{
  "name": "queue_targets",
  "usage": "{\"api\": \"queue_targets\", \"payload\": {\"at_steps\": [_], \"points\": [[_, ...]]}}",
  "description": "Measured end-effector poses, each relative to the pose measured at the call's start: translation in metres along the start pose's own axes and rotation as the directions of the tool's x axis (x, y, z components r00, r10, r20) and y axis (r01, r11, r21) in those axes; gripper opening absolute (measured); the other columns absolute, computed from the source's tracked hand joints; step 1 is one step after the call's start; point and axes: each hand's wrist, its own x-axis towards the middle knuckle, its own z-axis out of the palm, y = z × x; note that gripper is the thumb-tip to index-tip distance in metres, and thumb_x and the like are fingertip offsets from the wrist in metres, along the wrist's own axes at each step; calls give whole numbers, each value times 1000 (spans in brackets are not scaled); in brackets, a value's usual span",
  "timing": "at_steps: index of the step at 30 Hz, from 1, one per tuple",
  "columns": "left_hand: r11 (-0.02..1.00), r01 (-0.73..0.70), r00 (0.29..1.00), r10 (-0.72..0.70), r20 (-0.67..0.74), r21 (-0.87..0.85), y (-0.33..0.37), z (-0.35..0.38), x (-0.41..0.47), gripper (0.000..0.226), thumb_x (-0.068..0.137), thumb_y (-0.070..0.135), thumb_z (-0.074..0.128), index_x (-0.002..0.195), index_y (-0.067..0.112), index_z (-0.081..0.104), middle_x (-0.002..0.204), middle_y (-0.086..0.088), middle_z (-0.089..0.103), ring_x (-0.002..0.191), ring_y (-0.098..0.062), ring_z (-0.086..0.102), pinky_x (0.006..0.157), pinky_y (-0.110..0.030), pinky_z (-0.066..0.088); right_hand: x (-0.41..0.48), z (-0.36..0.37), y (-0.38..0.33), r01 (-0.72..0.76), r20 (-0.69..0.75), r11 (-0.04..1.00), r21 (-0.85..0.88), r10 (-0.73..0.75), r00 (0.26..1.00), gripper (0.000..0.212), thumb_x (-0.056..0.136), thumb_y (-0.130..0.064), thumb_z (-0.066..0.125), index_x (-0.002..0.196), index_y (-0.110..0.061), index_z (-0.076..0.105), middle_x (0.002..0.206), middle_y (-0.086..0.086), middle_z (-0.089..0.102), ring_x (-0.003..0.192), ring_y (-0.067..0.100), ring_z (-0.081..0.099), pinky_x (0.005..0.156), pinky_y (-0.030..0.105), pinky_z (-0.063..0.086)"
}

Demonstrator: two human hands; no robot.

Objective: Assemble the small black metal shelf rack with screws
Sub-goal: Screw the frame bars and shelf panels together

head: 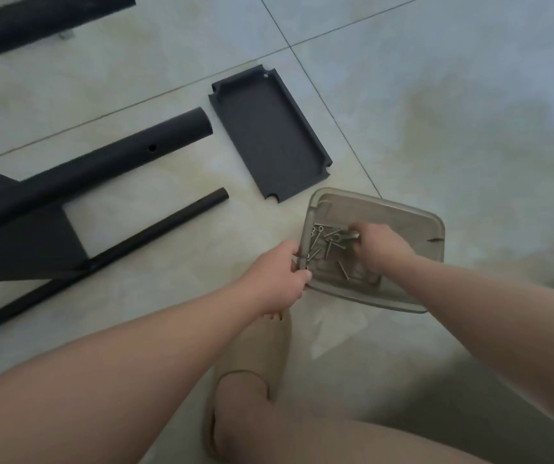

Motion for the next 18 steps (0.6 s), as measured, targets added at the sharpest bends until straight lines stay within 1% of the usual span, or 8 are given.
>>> {"api": "queue_targets", "payload": {"at_steps": [3,4,6,9,11,14,18], "points": [[998,-6,1000,6,9,-57,-1,-3,2,18,99,16,58,115,22,52,86,-2,70,81,-22,72,63,-27,49,6,9,4,-11,-59,1000,-18,10,998,34,99,-15,47,130,-20,61,119,21,66,104,40,65,81,41,51],[998,-11,1000,12,15,-63,-1,-5,2,17,99,16,58,114,22,52,84,0,70,80,-22,72,61,-25,49,8,12,6,-7,-74,1000,-26,5,997,31,99,-16,48,126,-19,63,117,21,67,102,40,65,80,41,51],[998,-16,999,17,27,-55,-2,-8,2,16,99,16,57,111,25,50,84,2,70,77,-18,70,53,-17,44,10,15,7,19,-102,998,-64,-26,994,26,99,-19,52,121,-18,65,112,19,68,100,39,65,78,40,52],[998,-11,999,13,39,-55,-2,-9,2,15,99,15,57,106,26,49,85,0,71,73,-16,68,54,-17,42,13,18,7,90,-142,984,-153,-112,984,20,101,-25,54,116,-18,64,107,16,69,95,38,66,71,38,50],[998,-5,999,7,41,-56,-1,-9,2,15,99,15,57,107,24,49,85,-1,71,71,-16,67,50,-14,41,16,19,4,126,-141,970,-207,-157,977,17,101,-23,53,115,-17,62,105,16,68,94,38,66,67,37,46],[999,3,999,0,43,-51,0,-10,2,15,99,16,57,108,25,49,86,-1,71,71,-16,67,51,-16,41,19,22,2,133,-133,962,-240,-168,977,14,101,-16,53,113,-13,59,105,18,67,94,40,66,65,36,40],[998,9,999,-6,41,-57,0,-9,1,16,99,18,57,110,26,49,87,1,71,73,-17,67,57,-22,43,18,22,3,102,-106,958,-269,-135,985,14,101,-10,50,115,-8,54,109,19,66,98,41,66,67,37,40]]}}
